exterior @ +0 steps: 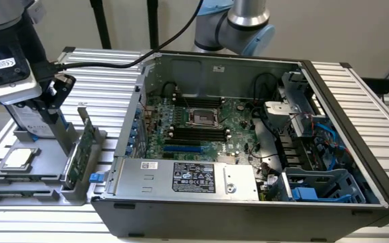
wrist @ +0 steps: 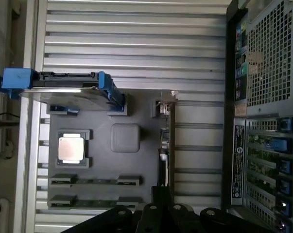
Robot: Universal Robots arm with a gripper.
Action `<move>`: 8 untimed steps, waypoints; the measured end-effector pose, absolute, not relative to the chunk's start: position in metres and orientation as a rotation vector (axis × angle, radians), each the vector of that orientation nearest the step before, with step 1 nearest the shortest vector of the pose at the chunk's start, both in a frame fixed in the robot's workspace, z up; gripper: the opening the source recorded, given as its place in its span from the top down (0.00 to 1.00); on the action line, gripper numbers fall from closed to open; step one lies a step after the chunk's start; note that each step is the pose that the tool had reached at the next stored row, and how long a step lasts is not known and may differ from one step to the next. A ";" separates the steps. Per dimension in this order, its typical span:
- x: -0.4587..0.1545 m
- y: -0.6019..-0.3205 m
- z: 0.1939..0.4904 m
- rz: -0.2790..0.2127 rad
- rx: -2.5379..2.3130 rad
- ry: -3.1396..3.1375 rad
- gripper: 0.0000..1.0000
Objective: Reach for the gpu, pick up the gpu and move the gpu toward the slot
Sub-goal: 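Reach for the gpu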
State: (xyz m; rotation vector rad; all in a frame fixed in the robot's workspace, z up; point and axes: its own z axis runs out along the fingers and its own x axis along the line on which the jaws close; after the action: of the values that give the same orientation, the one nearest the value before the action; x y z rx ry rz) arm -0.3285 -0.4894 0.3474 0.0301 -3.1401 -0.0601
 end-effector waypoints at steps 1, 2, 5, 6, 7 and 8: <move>-0.328 -0.490 0.347 -0.060 0.030 -3.140 0.89; -0.328 -0.490 0.347 -0.060 0.030 -3.140 0.89; -0.328 -0.490 0.347 -0.060 0.030 -3.140 0.89; -0.328 -0.490 0.347 -0.060 0.030 -3.140 0.89; -0.328 -0.490 0.347 -0.060 0.030 -3.140 0.89; -0.328 -0.490 0.347 -0.060 0.030 -3.140 0.89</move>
State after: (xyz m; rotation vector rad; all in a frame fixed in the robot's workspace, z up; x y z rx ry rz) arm -0.3277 -0.4895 0.3473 0.0299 -3.1398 -0.0601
